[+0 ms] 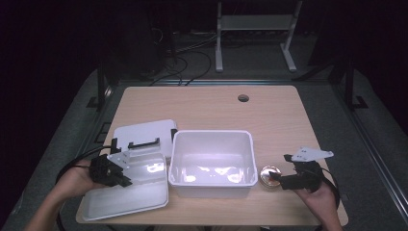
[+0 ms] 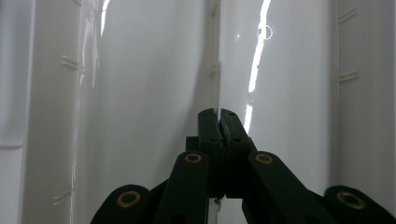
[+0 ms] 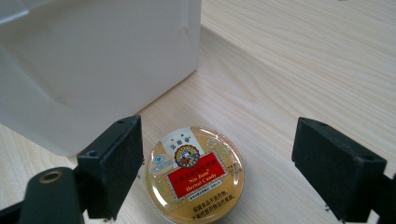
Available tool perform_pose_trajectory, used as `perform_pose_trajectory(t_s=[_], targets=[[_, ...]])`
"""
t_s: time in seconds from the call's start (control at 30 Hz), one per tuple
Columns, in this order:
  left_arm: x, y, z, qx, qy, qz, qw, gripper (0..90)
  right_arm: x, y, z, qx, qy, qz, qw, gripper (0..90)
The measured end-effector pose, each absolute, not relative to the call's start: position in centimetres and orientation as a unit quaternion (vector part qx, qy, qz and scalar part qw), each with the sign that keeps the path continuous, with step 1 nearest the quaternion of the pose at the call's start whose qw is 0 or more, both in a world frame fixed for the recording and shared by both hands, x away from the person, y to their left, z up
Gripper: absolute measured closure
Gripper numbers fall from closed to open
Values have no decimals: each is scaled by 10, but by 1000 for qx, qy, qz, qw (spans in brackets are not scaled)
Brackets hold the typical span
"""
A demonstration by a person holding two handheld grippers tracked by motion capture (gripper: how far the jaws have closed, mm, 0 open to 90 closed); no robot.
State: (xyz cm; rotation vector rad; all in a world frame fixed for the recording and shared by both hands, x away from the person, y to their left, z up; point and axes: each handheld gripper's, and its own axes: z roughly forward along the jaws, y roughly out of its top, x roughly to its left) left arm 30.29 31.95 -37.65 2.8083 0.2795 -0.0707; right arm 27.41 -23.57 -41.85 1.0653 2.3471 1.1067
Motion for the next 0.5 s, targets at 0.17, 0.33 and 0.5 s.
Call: perform_pose_trajectory(t_s=[0.17, 0.33, 0.5], targets=[[304, 313, -391, 983, 93, -34, 153, 892, 274, -236, -419, 373, 825, 389, 168, 160], [307, 307, -401, 985, 84, -36, 145, 892, 274, -235, -419, 373, 826, 389, 167, 160], [314, 303, -409, 986, 83, -42, 140, 892, 274, -235, -419, 372, 826, 389, 167, 160]])
